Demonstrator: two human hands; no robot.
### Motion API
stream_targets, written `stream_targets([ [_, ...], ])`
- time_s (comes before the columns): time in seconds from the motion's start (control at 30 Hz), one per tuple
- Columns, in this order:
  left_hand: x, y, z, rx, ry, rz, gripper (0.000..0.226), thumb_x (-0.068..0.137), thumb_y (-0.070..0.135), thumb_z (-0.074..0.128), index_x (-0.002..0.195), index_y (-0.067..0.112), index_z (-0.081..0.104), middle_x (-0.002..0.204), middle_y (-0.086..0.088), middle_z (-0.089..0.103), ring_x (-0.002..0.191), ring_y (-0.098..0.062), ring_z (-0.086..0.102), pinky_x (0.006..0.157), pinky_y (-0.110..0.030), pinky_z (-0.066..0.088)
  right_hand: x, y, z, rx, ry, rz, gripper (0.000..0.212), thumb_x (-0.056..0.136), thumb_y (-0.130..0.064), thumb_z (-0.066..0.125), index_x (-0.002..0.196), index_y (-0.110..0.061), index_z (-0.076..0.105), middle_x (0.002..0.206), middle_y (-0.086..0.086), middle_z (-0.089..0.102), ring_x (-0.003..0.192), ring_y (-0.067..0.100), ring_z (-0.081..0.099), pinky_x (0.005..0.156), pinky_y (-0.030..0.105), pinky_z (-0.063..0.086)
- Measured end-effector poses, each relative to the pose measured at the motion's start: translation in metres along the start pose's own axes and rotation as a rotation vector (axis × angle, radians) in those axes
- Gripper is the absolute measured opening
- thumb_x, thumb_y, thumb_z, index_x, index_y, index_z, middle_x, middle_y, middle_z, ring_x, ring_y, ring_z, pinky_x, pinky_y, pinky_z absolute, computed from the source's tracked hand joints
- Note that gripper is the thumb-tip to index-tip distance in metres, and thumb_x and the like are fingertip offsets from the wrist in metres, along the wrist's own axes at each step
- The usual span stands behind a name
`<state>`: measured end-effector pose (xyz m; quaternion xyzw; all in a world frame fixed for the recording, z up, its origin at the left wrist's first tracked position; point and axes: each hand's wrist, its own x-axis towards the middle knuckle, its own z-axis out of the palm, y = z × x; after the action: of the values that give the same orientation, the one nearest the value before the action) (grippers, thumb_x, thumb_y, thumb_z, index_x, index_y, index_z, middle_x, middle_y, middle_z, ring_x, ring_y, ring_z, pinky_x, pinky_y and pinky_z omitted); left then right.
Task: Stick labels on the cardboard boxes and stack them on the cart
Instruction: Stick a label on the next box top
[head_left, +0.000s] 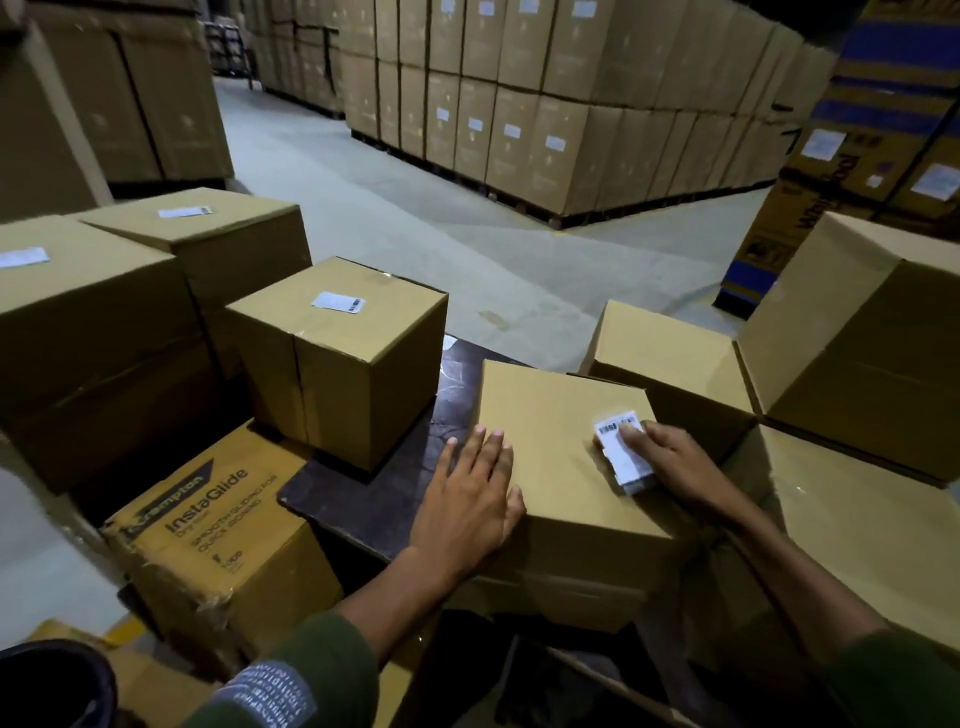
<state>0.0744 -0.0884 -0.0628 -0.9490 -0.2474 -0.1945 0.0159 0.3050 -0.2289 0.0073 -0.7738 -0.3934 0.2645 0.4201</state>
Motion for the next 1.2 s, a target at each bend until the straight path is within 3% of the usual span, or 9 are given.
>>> stream_targets([
  [0.13,0.000,-0.001,-0.002,0.030,-0.004,0.000,0.057,0.095,0.037,0.031,0.133,0.006,0.060,0.142,-0.013,0.054,0.136,-0.029,0.046,0.108,-0.052,0.040,0.044,-0.009,0.015,0.033,0.015,-0.004,0.048,0.093,-0.053,0.058,0.099,-0.007,0.070,0.097,0.019,0.073,0.082,0.026,0.067,0.076,0.042,0.050],
  [0.27,0.000,-0.003,-0.001,0.046,-0.028,0.006,0.059,0.096,0.038,0.027,0.138,0.008,0.055,0.147,-0.012,0.049,0.140,-0.027,0.041,0.110,-0.053,0.038,0.027,-0.024,0.035,0.082,-0.122,-0.026,0.029,0.101,-0.032,0.054,0.090,-0.008,0.066,0.079,0.004,0.072,0.066,0.010,0.065,0.059,0.019,0.048],
  [0.37,0.000,0.000,0.000,0.044,-0.029,-0.003,0.058,0.096,0.037,0.028,0.138,0.008,0.055,0.146,-0.012,0.050,0.140,-0.027,0.041,0.110,-0.053,0.039,-0.005,-0.007,0.023,0.030,-0.209,-0.045,0.031,0.101,-0.031,0.052,0.096,-0.004,0.066,0.078,0.005,0.073,0.066,0.013,0.067,0.058,0.021,0.049],
  [0.47,0.000,0.002,-0.001,0.041,-0.035,0.003,0.059,0.097,0.037,0.026,0.141,0.008,0.051,0.150,-0.012,0.046,0.142,-0.028,0.037,0.112,-0.052,0.036,-0.007,0.002,0.003,-0.074,-0.149,-0.095,0.036,0.099,-0.039,0.053,0.087,-0.007,0.066,0.072,0.000,0.069,0.064,0.010,0.063,0.059,0.020,0.046],
  [0.67,0.001,0.000,-0.004,0.080,-0.065,0.012,0.058,0.097,0.036,0.027,0.137,0.006,0.056,0.144,-0.014,0.052,0.138,-0.029,0.043,0.110,-0.051,0.039,0.044,-0.004,0.013,-0.130,-0.075,-0.115,0.051,0.091,-0.057,0.055,0.094,-0.008,0.068,0.090,0.009,0.074,0.082,0.029,0.069,0.075,0.046,0.052],
  [0.87,0.000,0.004,-0.004,0.093,-0.077,0.014,0.059,0.098,0.036,0.023,0.142,0.007,0.050,0.149,-0.013,0.046,0.143,-0.028,0.035,0.114,-0.051,0.033,0.009,0.006,0.002,-0.163,-0.172,-0.127,0.044,0.100,-0.042,0.052,0.097,-0.001,0.066,0.080,0.006,0.069,0.067,0.008,0.061,0.063,0.024,0.043],
  [0.97,0.000,0.006,-0.008,0.122,-0.069,0.013,0.058,0.099,0.035,0.024,0.141,0.006,0.051,0.149,-0.014,0.046,0.145,-0.031,0.031,0.115,-0.052,0.032,0.018,0.008,-0.012,-0.113,-0.113,-0.107,0.038,0.101,-0.036,0.052,0.096,-0.002,0.068,0.078,-0.001,0.069,0.066,0.004,0.063,0.059,0.017,0.043],
  [1.1,-0.001,0.004,-0.012,0.166,-0.093,0.003,0.058,0.100,0.037,0.025,0.142,0.007,0.049,0.149,-0.013,0.047,0.142,-0.031,0.035,0.115,-0.049,0.030,0.043,-0.004,0.002,-0.131,-0.088,-0.096,0.040,0.099,-0.043,0.053,0.100,-0.006,0.070,0.095,0.008,0.073,0.083,0.022,0.067,0.076,0.038,0.050],
  [1.2,-0.002,0.007,-0.013,0.149,-0.101,-0.013,0.058,0.100,0.038,0.022,0.143,0.008,0.049,0.148,-0.011,0.048,0.135,-0.029,0.043,0.112,-0.047,0.034,0.032,-0.001,0.012,-0.175,-0.174,-0.156,0.042,0.098,-0.049,0.052,0.095,-0.010,0.069,0.089,0.002,0.073,0.079,0.018,0.067,0.074,0.038,0.049],
])
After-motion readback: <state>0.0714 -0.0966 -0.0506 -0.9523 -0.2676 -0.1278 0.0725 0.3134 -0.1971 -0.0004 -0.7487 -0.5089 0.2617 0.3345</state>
